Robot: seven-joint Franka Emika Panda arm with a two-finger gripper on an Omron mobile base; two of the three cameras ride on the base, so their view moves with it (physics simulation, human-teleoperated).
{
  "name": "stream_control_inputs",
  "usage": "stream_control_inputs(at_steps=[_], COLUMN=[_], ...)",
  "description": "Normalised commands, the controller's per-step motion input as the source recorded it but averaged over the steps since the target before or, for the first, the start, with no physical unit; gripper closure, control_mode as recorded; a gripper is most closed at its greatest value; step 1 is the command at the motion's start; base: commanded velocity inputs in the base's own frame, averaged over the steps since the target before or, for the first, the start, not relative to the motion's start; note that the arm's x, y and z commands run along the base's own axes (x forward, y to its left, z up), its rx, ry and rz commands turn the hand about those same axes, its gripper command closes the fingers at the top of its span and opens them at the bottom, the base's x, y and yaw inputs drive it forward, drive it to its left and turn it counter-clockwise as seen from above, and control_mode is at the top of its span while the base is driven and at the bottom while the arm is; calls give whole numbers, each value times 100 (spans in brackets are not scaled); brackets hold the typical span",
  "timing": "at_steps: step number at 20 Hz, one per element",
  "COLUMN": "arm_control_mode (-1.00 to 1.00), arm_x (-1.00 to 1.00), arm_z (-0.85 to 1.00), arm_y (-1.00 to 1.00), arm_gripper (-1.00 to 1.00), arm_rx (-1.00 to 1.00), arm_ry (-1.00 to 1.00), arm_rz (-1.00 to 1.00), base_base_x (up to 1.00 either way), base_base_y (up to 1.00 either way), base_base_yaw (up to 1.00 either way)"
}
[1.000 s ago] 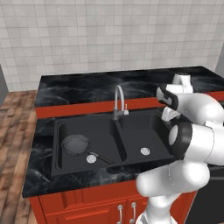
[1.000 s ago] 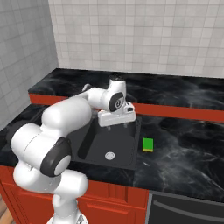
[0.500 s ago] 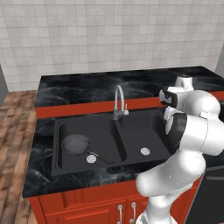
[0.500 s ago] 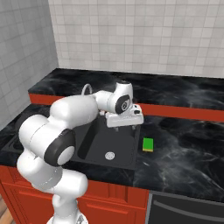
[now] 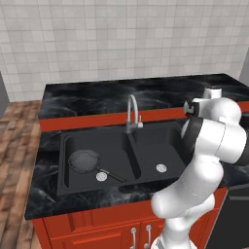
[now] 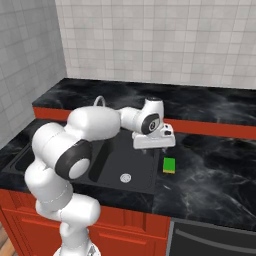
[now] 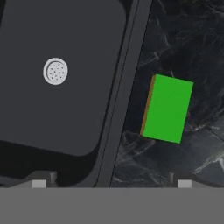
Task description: Pick the pan and sponge and place them into the sink. Then turn on the water.
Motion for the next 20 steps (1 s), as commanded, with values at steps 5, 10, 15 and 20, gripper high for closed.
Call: stream_control_inputs(at_steps=[5,10,15,20], arm_control_mode=[-100,-100,-100,-100], arm_x=[2,5,5,9], arm_z=[-18,-24,-28,-23], arm_y=[-34,-25,-15,-12], arm_gripper=[-100,-100,-100,-100], arm_rx=[0,0,0,0], arm_ry=[0,0,0,0], arm_rz=[-2,-3,-2,-1], base_base_x=[0,0,0,0], base_base_y=[0,0,0,0], base_base_yaw=[0,0,0,0])
